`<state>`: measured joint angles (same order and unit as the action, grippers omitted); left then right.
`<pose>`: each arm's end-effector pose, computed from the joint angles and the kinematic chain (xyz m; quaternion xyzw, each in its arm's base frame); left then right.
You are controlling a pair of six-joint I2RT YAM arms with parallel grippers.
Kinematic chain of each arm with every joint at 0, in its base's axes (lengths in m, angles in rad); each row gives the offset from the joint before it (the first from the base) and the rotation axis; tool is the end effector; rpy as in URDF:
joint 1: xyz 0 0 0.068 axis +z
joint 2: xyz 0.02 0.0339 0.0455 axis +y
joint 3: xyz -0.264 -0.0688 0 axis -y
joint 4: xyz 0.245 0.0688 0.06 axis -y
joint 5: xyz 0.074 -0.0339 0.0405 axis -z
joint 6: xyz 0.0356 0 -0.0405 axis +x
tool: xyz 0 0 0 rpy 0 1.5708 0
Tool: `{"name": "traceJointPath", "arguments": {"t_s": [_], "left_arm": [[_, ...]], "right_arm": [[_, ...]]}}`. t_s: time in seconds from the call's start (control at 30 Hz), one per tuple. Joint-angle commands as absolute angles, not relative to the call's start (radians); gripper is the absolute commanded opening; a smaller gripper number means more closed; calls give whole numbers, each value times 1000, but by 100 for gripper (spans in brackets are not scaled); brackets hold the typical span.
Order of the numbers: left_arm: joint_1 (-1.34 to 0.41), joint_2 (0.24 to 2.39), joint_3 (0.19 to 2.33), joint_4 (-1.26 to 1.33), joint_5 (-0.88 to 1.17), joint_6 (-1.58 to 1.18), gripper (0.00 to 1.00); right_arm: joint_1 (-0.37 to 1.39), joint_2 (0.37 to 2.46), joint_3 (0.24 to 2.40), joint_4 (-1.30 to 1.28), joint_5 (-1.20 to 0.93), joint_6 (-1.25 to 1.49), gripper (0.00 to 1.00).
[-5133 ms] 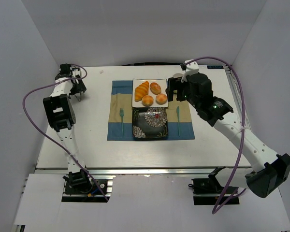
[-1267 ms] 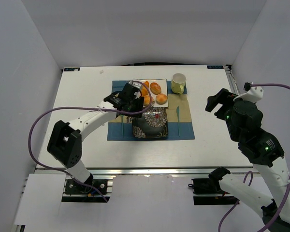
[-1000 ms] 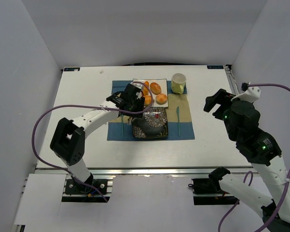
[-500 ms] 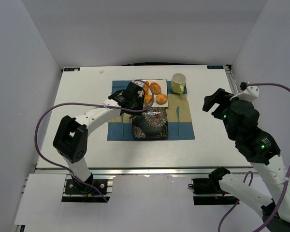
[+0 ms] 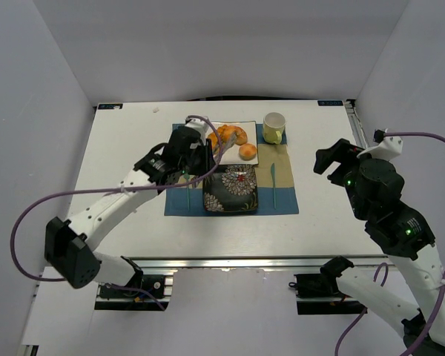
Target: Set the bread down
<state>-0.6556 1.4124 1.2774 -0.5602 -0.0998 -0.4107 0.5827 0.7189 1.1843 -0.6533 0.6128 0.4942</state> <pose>0.2505 -0.1881 0.3306 0.0895 0.9004 -0.1763 0.3876 0.1070 0.0460 0.4317 0.1597 0.7422 0.1123 0.6411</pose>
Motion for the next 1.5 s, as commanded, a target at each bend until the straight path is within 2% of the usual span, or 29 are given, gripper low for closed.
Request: {"name": "traceJointPath", "arguments": {"t_s": [0.0,0.43,0.93,1.03,1.07,1.2,1.47], "left_arm": [[-709,1350,1163,-480,-54,-462,40],[-868,1376,1028,-400,-144,-523,40],[-893,1404,1022,-468,-245,-528,44],[-893,1401,1022,-477,-250,-531,48],[-893,1399,1023,-480,-247,-532,55],[-894,1396,1019,-483,-245,-535,68],[-894,1371,1041,-518,-261,-535,69]], "right_arm": [[581,704,1174,-620,611,500,86],[580,696,1158,-618,597,505,86],[581,692,1141,-609,584,508,86],[581,692,1140,-606,583,508,86],[580,692,1138,-607,583,508,86],[581,695,1137,-604,577,508,86],[581,695,1132,-601,577,511,86]]}}
